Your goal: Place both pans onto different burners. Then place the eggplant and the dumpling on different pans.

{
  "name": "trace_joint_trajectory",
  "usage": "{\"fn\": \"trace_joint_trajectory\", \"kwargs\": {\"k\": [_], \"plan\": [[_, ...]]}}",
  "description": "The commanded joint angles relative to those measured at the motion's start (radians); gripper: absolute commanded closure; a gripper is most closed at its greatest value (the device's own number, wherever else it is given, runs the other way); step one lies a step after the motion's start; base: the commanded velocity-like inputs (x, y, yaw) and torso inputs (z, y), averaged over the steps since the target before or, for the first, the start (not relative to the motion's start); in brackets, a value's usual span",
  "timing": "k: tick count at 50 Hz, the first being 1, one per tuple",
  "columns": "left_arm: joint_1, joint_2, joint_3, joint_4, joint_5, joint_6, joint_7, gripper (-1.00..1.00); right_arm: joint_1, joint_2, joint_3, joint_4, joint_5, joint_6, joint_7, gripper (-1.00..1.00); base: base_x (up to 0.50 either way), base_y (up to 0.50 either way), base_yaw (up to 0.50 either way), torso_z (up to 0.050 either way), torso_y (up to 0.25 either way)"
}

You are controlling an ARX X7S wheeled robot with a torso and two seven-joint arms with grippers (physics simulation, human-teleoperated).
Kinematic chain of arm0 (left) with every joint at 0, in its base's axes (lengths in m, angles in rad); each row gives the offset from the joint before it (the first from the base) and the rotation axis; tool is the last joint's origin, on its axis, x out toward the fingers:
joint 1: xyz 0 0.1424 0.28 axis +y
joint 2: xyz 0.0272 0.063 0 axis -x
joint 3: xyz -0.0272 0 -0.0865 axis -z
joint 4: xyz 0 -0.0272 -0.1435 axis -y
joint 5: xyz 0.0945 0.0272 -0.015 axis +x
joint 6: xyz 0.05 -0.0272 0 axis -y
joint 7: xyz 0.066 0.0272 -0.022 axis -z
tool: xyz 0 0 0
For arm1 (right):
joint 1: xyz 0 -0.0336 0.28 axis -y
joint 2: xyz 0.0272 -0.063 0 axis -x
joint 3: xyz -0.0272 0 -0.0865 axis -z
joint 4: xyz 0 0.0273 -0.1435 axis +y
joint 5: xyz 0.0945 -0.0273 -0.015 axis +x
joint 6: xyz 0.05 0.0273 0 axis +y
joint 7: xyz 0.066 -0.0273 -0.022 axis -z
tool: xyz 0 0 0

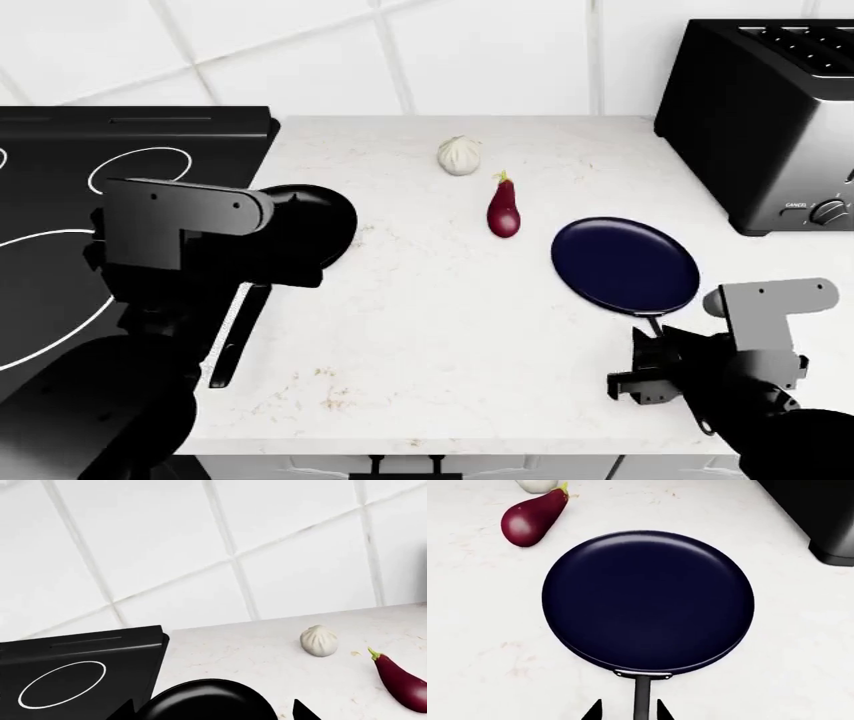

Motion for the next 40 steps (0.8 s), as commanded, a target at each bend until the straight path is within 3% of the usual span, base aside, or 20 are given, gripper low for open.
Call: {"fn": "trace_joint_trajectory", "kwargs": {"k": [1,40], "plan": [[-0.001,-0.001,-0.017,0.011,-0.013,-0.006,-0.006,-1.00,-0.058,0.021,-0.039,0.033,-0.019,0.140,0.034,1.00,0.00,0.00,0.00,0.000,0.000],[-0.020,-0.014,-0.065,0.077,-0.072,-0.066,-0.034,-1.00,0.080,0.052,0.135,-0.188,0.035,0.106,0.148,1.00,0.00,0.00,0.00,0.000,0.000]]}}
